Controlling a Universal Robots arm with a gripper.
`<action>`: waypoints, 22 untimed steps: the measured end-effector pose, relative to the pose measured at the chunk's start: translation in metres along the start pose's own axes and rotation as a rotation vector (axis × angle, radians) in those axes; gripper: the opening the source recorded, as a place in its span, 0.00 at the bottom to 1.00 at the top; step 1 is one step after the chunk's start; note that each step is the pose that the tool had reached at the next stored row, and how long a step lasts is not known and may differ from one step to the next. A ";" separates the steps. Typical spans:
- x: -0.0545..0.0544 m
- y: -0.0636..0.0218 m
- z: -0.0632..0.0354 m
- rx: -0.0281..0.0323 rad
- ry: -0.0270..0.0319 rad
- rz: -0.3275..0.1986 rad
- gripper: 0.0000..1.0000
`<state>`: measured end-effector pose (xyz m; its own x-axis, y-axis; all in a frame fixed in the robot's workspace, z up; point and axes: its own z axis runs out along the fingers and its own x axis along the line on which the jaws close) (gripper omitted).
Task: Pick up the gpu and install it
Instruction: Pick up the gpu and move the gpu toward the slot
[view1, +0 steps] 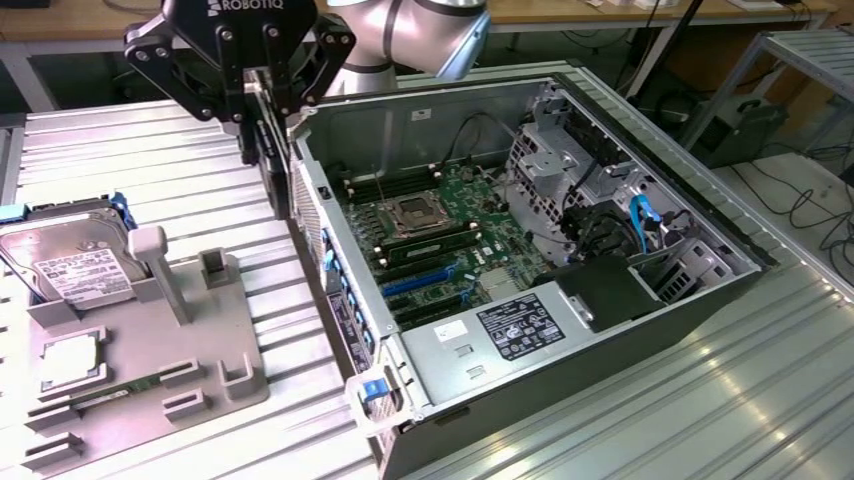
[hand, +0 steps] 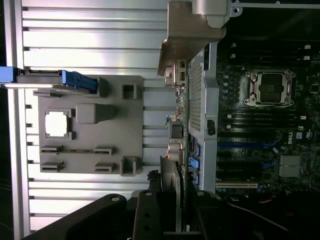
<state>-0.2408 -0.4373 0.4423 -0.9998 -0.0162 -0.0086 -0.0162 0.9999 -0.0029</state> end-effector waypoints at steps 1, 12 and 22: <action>-0.001 0.0000 0.0000 0.0000 0.0000 0.000 0.28; -0.014 -0.0002 0.0002 0.0000 0.0000 0.000 0.28; -0.024 -0.0004 0.0002 0.0000 0.0000 0.000 0.28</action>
<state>-0.2163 -0.4372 0.4423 -0.9998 -0.0162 -0.0086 -0.0162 0.9999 -0.0029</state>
